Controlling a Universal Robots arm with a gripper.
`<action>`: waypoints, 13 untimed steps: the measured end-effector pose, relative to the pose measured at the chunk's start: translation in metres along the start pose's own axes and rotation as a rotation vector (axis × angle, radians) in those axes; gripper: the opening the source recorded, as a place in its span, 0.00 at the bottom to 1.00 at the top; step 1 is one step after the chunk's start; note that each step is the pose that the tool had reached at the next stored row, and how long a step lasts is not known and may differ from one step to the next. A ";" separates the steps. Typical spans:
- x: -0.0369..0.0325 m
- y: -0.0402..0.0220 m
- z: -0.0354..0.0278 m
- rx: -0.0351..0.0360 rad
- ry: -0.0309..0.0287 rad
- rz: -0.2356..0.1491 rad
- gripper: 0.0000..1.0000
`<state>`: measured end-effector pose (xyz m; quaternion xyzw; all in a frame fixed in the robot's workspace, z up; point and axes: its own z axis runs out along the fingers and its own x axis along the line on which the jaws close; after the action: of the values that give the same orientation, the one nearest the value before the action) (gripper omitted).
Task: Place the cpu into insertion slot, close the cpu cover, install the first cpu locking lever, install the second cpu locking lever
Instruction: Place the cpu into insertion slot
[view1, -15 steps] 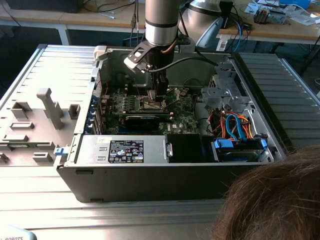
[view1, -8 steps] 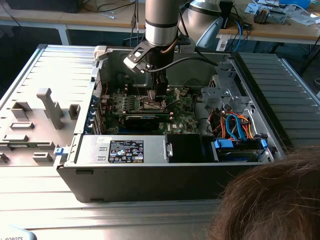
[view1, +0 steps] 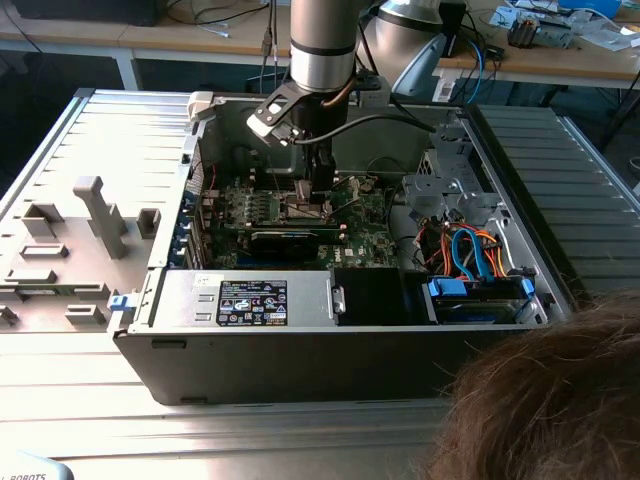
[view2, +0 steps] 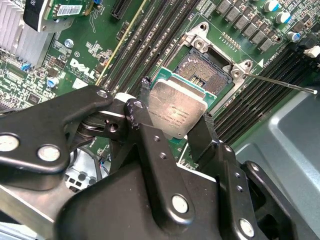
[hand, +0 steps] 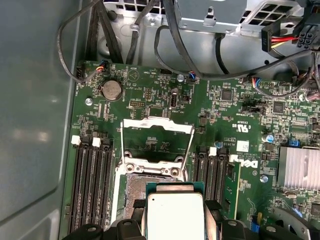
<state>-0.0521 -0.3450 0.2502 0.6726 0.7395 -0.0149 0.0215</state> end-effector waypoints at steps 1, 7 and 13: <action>0.0000 0.0000 0.0000 0.0001 -0.0001 0.002 0.55; 0.0000 0.0000 0.0002 0.0006 -0.0001 0.011 0.55; 0.0000 0.0000 0.0005 0.0011 -0.0001 0.022 0.55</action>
<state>-0.0521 -0.3450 0.2497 0.6807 0.7321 -0.0152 0.0213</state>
